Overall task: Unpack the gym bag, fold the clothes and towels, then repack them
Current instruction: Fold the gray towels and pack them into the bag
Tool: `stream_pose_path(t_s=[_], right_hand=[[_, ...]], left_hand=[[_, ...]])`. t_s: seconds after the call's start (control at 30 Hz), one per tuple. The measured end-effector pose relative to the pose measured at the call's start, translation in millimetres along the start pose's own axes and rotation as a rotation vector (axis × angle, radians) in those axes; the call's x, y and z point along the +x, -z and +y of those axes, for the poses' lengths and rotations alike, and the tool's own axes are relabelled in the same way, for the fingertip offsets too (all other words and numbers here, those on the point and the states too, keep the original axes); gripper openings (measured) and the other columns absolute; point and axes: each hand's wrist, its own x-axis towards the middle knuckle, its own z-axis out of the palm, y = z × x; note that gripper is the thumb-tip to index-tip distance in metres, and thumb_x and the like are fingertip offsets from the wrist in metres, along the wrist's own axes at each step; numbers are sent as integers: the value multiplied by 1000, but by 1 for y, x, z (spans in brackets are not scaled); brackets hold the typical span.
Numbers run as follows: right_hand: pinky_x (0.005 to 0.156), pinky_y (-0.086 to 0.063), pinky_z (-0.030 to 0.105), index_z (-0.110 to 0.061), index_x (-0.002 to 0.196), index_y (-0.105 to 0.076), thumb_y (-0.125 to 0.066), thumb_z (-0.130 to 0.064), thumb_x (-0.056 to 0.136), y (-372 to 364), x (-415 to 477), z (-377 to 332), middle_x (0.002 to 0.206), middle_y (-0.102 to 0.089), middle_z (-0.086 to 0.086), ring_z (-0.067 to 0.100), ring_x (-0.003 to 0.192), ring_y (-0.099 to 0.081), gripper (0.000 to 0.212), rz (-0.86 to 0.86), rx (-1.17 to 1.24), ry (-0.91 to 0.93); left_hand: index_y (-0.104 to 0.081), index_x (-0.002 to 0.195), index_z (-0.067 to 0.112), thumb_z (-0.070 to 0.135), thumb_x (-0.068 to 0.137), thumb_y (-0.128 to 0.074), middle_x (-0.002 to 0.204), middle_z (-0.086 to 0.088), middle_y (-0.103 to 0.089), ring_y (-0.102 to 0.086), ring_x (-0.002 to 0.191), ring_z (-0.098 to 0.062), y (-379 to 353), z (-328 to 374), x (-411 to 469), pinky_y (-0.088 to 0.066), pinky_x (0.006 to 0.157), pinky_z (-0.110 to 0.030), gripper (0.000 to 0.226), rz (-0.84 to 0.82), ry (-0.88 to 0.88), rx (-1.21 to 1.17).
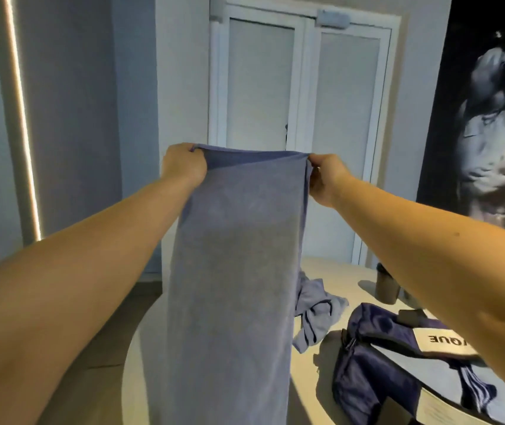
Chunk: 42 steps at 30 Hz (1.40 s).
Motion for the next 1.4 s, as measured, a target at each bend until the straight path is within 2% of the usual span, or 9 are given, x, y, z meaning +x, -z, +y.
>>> stream_pose_path(t_s=[0.2, 0.33, 0.53, 0.67, 0.8, 0.9, 1.03, 1.17, 1.4], right_hand=[[78, -59, 33, -9, 108, -67, -62, -18, 95, 20, 66, 86, 94, -68, 7, 22, 85, -65, 16, 185, -156, -68], [91, -58, 37, -16, 89, -67, -64, -17, 93, 28, 104, 144, 98, -68, 6, 25, 95, -67, 5, 279, -277, -69], [94, -52, 29, -11, 116, -72, -61, -15, 99, 57, 130, 246, 107, -67, 8, 24, 100, -63, 21, 348, -461, -64], [101, -47, 32, -15, 129, -63, -66, -26, 95, 77, 130, 310, 135, -59, 4, 27, 126, -56, 36, 254, -994, -219], [92, -44, 34, -15, 121, -62, -57, -19, 102, 87, 98, 349, 123, -61, 7, 27, 115, -57, 20, 41, -1365, -285], [80, -49, 34, -16, 89, -65, -56, -15, 97, 97, 70, 367, 89, -62, 5, 23, 81, -57, 12, 25, -1289, -352], [61, -42, 31, -7, 98, -71, -60, -8, 91, 90, 22, 360, 88, -68, 13, 29, 75, -57, 13, 9, -1222, -193], [81, -47, 31, -5, 114, -69, -60, 0, 88, 75, -61, 346, 109, -66, 11, 32, 106, -62, 28, -118, -1129, -149], [63, -41, 28, -13, 89, -56, -64, -11, 90, 88, -190, 327, 78, -56, -4, 21, 75, -51, 8, -230, -1139, -84]], left_hand=[[-74, 119, 14, 15, 103, -47, 120, -13, -71, -66, 106, -31, -64, -102, 7, -43, 76, -27, 32, -101, 79, 60], [-72, 122, 15, 14, 104, -46, 120, -12, -70, -65, 106, -29, -102, -160, 8, -42, 75, -25, 32, -131, 155, 81], [-73, 122, 11, 14, 103, -47, 123, -13, -70, -64, 113, -30, -147, -264, -19, -43, 82, -26, 32, -366, 205, 157], [-68, 127, 1, 11, 105, -43, 132, -21, -64, -58, 121, -37, -172, -323, -53, -43, 102, -37, 34, -393, 355, 335], [-73, 116, 12, 19, 102, -47, 120, -17, -68, -61, 100, -31, -157, -362, -95, -43, 84, -33, 30, -627, 244, 444], [-72, 114, 9, 21, 96, -57, 122, -17, -67, -62, 107, -35, -140, -371, -114, -49, 90, -37, 26, -719, 217, 482], [-56, 140, 16, 32, 92, -66, 141, -13, -57, -56, 120, -35, -108, -356, -137, -47, 101, -40, 51, -730, 213, 445], [-51, 146, 12, 20, 93, -67, 143, -15, -56, -56, 126, -31, -63, -342, -175, -45, 106, -38, 56, -693, 234, 402], [-63, 125, 11, 9, 94, -64, 118, -4, -62, -60, 106, -21, 30, -320, -275, -50, 96, -37, 32, -589, 57, 408]])
